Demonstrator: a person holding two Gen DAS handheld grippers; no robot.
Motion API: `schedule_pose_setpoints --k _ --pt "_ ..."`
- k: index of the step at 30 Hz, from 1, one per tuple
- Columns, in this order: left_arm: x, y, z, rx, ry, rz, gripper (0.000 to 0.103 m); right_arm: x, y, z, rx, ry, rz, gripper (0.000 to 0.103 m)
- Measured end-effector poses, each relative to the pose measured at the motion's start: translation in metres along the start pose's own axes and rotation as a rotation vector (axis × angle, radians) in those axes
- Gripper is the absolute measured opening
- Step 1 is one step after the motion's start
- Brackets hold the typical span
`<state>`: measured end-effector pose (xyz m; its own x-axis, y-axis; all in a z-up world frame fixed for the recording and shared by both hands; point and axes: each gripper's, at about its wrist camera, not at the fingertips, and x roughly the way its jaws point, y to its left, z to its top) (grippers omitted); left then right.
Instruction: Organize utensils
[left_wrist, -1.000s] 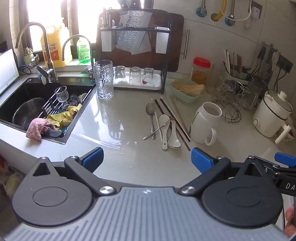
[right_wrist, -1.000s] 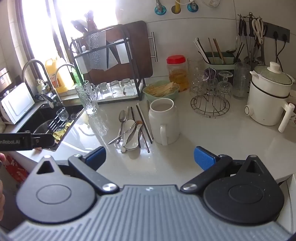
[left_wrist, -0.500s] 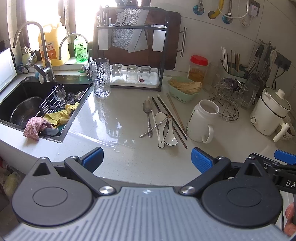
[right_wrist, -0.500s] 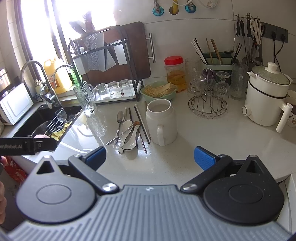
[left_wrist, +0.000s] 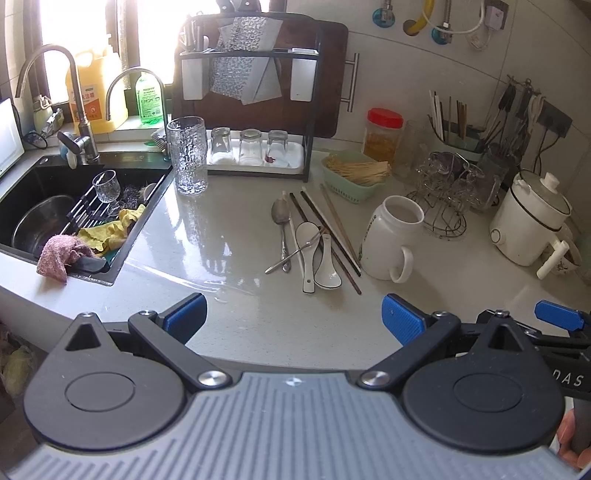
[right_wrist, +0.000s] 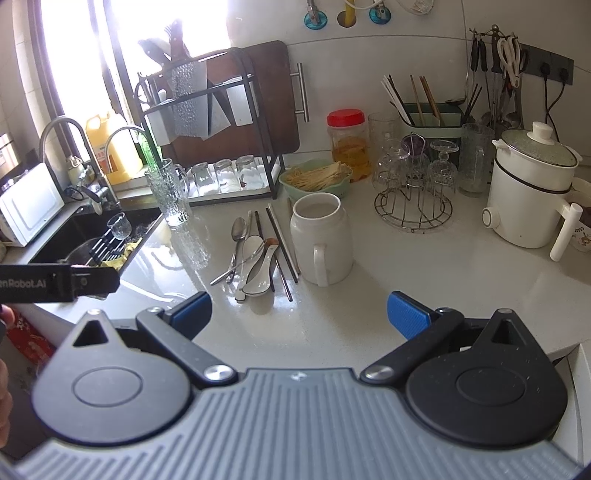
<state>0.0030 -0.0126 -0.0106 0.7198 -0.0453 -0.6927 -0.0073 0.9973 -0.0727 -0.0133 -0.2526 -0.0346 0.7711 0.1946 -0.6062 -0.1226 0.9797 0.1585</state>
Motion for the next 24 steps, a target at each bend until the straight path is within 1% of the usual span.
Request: schedule_pose_setpoints --k 9,19,24 --pt "-0.003 0.001 -0.010 0.005 0.015 0.006 0.102 -0.005 -0.004 -0.006 0.012 -0.003 0.000 0.103" --pt "-0.008 -0.001 -0.014 0.016 0.006 0.002 0.102 -0.008 -0.004 -0.010 0.012 -0.010 0.004 0.103" --pt "-0.007 0.000 -0.015 0.012 0.006 0.003 0.102 -0.009 0.002 -0.010 -0.021 -0.014 0.016 0.103"
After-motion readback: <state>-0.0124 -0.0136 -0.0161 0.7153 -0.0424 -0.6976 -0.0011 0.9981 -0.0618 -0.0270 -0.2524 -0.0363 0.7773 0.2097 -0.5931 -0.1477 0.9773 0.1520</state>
